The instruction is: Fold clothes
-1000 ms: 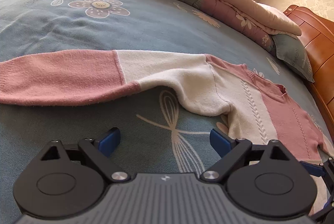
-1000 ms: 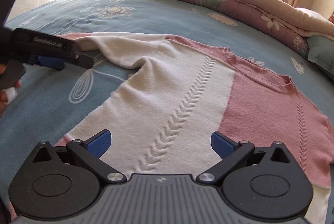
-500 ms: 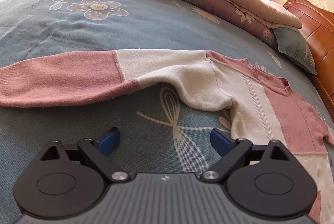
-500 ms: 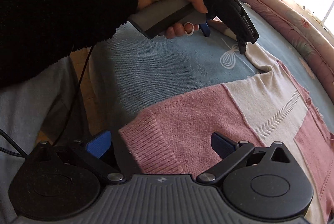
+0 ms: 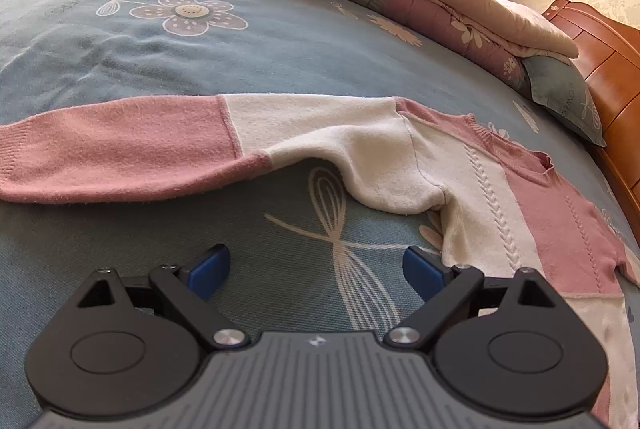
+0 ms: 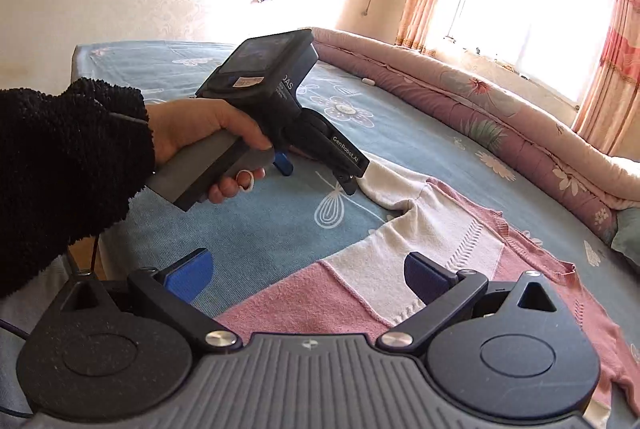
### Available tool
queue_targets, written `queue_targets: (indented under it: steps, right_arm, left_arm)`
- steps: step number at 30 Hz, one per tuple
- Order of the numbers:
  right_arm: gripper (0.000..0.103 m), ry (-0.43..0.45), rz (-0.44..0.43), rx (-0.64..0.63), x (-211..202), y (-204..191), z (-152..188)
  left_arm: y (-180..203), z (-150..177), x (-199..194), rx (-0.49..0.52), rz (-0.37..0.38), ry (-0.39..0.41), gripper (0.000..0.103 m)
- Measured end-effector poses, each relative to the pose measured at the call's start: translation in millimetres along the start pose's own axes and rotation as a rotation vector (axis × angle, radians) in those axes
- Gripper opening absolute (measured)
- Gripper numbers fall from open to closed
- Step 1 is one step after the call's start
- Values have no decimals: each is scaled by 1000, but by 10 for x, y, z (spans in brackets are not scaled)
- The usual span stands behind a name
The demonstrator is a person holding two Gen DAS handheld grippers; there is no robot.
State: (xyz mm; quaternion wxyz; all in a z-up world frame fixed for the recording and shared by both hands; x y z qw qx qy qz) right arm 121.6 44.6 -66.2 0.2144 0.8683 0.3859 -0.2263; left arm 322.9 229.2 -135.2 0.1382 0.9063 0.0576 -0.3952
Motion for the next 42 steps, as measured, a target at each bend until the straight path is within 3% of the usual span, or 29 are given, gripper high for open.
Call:
queue_targets:
  steps: [3, 7, 10, 12, 13, 18, 22, 24, 26, 29, 35, 42]
  right_arm:
    - [103, -71, 46, -35, 112, 1, 127]
    - [103, -177, 16, -27, 354, -112, 391]
    - [103, -236, -85, 15, 447, -287, 481]
    - [103, -204, -172, 32, 373, -394, 452]
    - [103, -182, -169, 33, 324, -401, 437]
    - [103, -168, -10, 169, 72, 40, 563]
    - [103, -186, 158, 379, -211, 649, 935]
    - [103, -210, 179, 490, -299, 811, 1157]
    - [103, -241, 163, 580, -362, 879, 1349]
    - [103, -241, 152, 592, -448, 830, 1460]
    - [103, -117, 21, 516, -411, 662, 1159]
    - [103, -198, -28, 503, -333, 551, 1202]
  left_arm:
    - [10, -2, -29, 0, 7, 3, 93]
    - [22, -5, -68, -1, 17, 8, 93]
    - [32, -7, -98, -1, 24, 11, 93]
    - [119, 24, -123, 29, 35, 13, 93]
    - [189, 50, -138, 54, 43, 15, 93]
    - [539, 181, -211, 178, 80, 20, 93]
    - [818, 287, -271, 278, 110, 24, 93]
    - [957, 341, -300, 328, 125, 27, 93]
    - [1087, 391, -325, 374, 137, 28, 93]
    - [1148, 421, -305, 391, 122, 26, 93]
    - [1266, 448, -296, 410, 135, 22, 93]
    - [1383, 501, -295, 437, 155, 11, 93]
Point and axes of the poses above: each gripper's, at about its wrist camera, not at the fingertips, and x roughly the way its jaws point, y to its right, z to its underside, the point moved 4 cm from there along x, roughly the way its jaws point, and after that the axes turned 9 degrees about -z, right-handed, at the moved point
